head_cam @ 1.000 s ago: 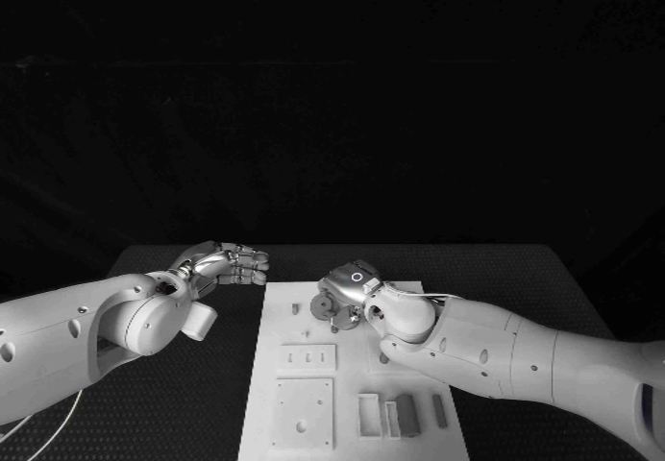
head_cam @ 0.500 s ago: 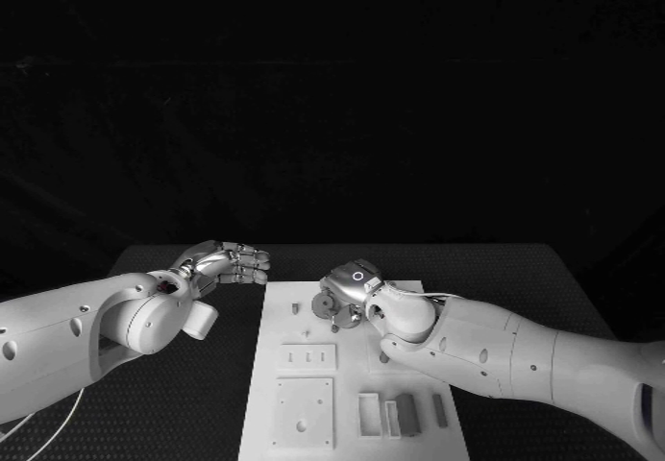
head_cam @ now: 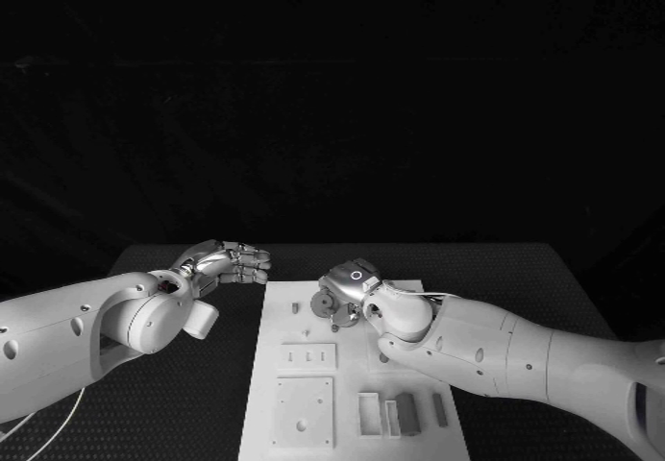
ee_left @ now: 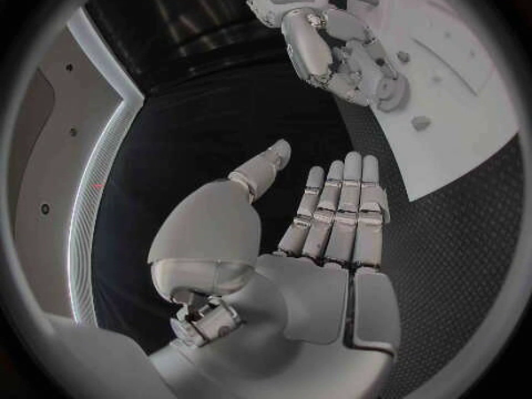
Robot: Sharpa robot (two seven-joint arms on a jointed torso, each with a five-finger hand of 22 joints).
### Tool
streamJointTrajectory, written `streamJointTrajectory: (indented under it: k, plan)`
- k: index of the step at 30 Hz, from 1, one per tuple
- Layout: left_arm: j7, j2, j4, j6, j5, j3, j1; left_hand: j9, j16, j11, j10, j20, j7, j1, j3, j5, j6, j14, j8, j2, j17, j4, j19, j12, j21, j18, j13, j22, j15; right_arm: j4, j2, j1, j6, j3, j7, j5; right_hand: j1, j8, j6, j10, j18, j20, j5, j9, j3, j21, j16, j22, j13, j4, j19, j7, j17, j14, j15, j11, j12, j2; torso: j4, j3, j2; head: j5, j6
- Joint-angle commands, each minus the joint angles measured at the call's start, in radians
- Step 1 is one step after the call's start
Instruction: Assemble the parts on the task board
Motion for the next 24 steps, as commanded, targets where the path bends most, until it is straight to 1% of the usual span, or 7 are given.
streamJointTrajectory:
  k: [1,4,8,13,16,21,24]
  plan:
    - [0.011,0.003,0.002,0.012,-0.002,0.001,0.001,0.001,-0.006,0.003,-0.002,-0.001,0.026,-0.010,-0.003,-0.005,-0.004,0.005,-0.006,-0.003,0.001,0.000,0.007,-0.006,-0.004,-0.003,-0.001,0.000,0.003,-0.005,0.006,0.000,0.003,0.000,-0.009,-0.015,0.013,0.000,0.029,0.004,0.060,0.001,0.004,0.001,0.002,0.002,-0.006,0.015,-0.002,0.006,0.005,0.036,-0.001,-0.001,-0.006,-0.003,-0.005,0.000,0.0004,-0.0003,0.000,0.000,0.000]
    - [0.011,0.003,0.002,0.012,-0.002,0.001,0.001,0.001,-0.006,0.003,-0.002,-0.001,0.026,-0.010,-0.003,-0.005,-0.004,0.005,-0.006,-0.003,0.001,0.001,0.007,-0.006,-0.005,-0.003,-0.001,0.000,0.003,-0.012,0.009,0.000,0.003,0.000,-0.008,-0.011,0.014,-0.001,0.028,0.004,0.060,0.001,0.004,0.001,0.002,0.002,-0.006,0.015,-0.002,0.007,0.005,0.037,-0.002,-0.001,-0.006,-0.002,-0.005,0.000,-0.0002,0.0001,0.000,0.000,0.000]
    - [0.011,0.004,0.001,0.013,-0.002,0.001,0.001,0.001,-0.006,0.003,-0.002,-0.001,0.026,-0.010,-0.003,-0.005,-0.004,0.005,-0.006,-0.003,0.002,0.001,0.007,-0.006,-0.005,-0.003,-0.001,0.000,0.003,-0.016,0.013,-0.001,0.004,0.000,-0.007,-0.011,0.015,-0.004,0.024,0.004,0.060,0.001,0.004,0.000,0.002,0.002,-0.006,0.015,-0.003,0.007,0.005,0.038,-0.001,-0.001,-0.005,-0.001,-0.006,-0.001,0.0002,-0.0006,0.000,0.000,-0.001]
    - [0.010,0.003,0.001,0.014,-0.002,0.001,0.001,0.001,-0.006,0.003,-0.002,-0.001,0.026,-0.010,-0.004,-0.005,-0.004,0.005,-0.006,-0.003,0.002,0.001,0.007,-0.006,-0.005,-0.003,-0.001,0.000,0.003,-0.022,0.018,-0.001,0.010,0.000,-0.010,-0.009,0.015,-0.007,0.020,0.003,0.060,0.001,0.004,0.000,0.001,0.001,-0.007,0.015,-0.004,0.008,0.005,0.039,-0.003,-0.002,-0.004,0.000,-0.007,-0.002,0.0007,-0.0006,0.000,0.000,-0.002]
    - [0.009,0.002,0.001,0.013,-0.002,0.001,0.001,0.001,-0.007,0.003,-0.002,-0.001,0.026,-0.011,-0.004,-0.005,-0.004,0.005,-0.006,-0.003,0.002,0.001,0.007,-0.006,-0.005,-0.003,-0.001,0.000,0.003,-0.025,0.020,-0.001,0.022,0.000,-0.016,-0.008,0.015,-0.012,0.013,0.001,0.060,0.001,0.004,-0.002,0.000,-0.001,-0.009,0.015,-0.006,0.010,0.004,0.042,-0.007,-0.004,-0.002,0.003,-0.009,-0.004,0.0000,-0.0002,0.000,-0.001,-0.002]
    - [0.009,0.002,0.002,0.013,-0.002,0.001,0.001,0.001,-0.007,0.003,-0.002,-0.001,0.026,-0.011,-0.004,-0.005,-0.004,0.005,-0.006,-0.003,0.002,0.001,0.007,-0.006,-0.005,-0.003,-0.001,0.000,0.003,-0.028,0.020,-0.001,0.020,0.000,-0.021,-0.007,0.016,-0.020,0.003,-0.003,0.060,0.002,0.004,-0.004,0.000,-0.003,-0.012,0.014,-0.008,0.014,0.002,0.046,-0.013,-0.007,0.002,0.006,-0.012,-0.008,-0.0010,-0.0001,0.000,-0.001,-0.002]
    - [0.011,0.008,-0.003,0.014,-0.001,0.001,0.001,0.001,-0.007,0.003,-0.002,-0.001,0.026,-0.011,-0.004,-0.005,-0.004,0.005,-0.007,-0.003,0.002,0.001,0.007,-0.007,-0.005,-0.003,-0.001,0.000,0.003,-0.032,0.020,-0.001,0.019,0.000,-0.023,-0.007,0.016,-0.022,0.001,-0.004,0.060,0.002,0.004,-0.004,0.000,-0.003,-0.012,0.014,-0.008,0.014,0.002,0.046,-0.014,-0.007,0.002,0.007,-0.012,-0.008,-0.0012,-0.0002,0.001,-0.001,-0.003]
